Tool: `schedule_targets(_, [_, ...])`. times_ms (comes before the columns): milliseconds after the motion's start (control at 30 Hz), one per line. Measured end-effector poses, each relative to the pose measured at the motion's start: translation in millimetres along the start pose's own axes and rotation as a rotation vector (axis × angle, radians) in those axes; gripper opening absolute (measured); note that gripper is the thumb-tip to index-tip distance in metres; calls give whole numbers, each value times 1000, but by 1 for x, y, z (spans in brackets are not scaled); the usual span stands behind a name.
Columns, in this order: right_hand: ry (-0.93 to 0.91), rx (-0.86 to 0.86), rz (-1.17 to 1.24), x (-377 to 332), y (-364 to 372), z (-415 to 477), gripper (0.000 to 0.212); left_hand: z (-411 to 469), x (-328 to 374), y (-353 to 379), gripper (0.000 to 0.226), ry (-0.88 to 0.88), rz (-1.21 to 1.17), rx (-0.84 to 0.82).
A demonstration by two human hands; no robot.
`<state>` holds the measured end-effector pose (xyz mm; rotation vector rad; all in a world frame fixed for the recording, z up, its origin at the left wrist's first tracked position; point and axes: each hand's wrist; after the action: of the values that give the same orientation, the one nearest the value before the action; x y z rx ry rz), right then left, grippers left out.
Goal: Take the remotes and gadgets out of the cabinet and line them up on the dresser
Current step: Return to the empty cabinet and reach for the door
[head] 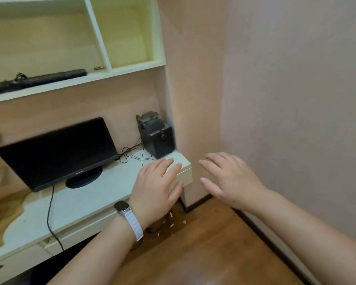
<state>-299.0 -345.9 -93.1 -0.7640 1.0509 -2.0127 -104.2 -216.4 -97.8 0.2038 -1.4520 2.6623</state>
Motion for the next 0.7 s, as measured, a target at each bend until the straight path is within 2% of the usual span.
schedule_targets(400, [-19,34,-113,1,56,185,49,117,-150,12,43,9,-114,116])
schedule_targets(700, [1,101,-168,20,77,292,49,219,-229,5,41,144,-118,270])
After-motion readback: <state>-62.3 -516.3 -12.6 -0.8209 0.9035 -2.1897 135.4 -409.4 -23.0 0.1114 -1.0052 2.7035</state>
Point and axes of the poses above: each hand's wrist, its own z-axis towards the middle knuckle, its own y-axis out of the palm, x = y × z, and after that the axes turned 14 degrees about -z, right-handed
